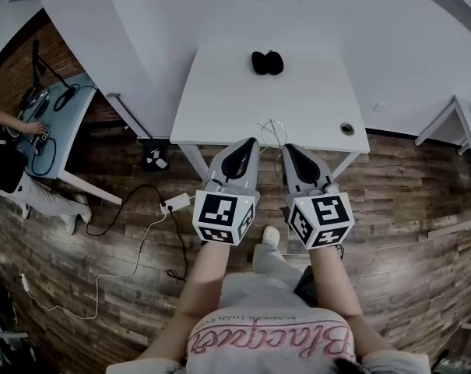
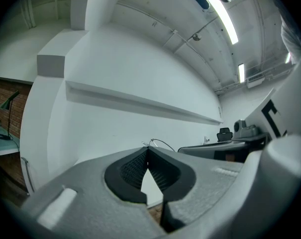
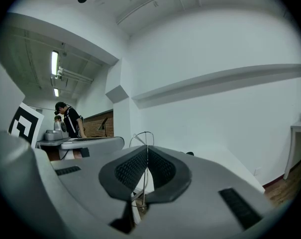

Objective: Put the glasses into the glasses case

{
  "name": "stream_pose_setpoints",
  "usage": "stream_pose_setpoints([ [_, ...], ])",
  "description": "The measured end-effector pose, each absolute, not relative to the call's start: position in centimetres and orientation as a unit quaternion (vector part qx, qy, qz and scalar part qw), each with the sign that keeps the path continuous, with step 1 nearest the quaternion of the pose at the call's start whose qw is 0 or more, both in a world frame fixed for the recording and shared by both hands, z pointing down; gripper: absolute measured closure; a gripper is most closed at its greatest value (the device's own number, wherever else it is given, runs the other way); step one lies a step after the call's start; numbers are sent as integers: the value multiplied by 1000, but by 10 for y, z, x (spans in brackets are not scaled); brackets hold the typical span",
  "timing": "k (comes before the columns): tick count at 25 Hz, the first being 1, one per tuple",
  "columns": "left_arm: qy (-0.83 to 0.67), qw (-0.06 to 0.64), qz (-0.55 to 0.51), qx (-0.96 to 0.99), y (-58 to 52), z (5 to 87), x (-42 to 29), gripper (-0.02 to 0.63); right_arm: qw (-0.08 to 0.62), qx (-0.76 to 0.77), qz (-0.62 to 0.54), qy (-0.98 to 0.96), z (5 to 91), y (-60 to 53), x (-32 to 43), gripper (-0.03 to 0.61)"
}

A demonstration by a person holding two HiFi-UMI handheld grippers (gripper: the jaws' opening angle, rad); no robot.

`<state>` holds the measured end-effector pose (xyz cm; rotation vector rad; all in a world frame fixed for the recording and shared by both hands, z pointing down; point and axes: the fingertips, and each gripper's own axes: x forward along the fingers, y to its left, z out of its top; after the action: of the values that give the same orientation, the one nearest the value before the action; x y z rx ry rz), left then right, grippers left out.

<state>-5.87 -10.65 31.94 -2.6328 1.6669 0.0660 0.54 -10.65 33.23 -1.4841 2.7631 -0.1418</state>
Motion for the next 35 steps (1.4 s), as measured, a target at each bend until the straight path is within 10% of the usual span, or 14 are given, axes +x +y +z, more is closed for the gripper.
stream_pose_setpoints([
  [35, 556, 15, 19, -831, -358, 316, -47, 609, -2, -450, -40, 892, 326, -364, 25, 565],
])
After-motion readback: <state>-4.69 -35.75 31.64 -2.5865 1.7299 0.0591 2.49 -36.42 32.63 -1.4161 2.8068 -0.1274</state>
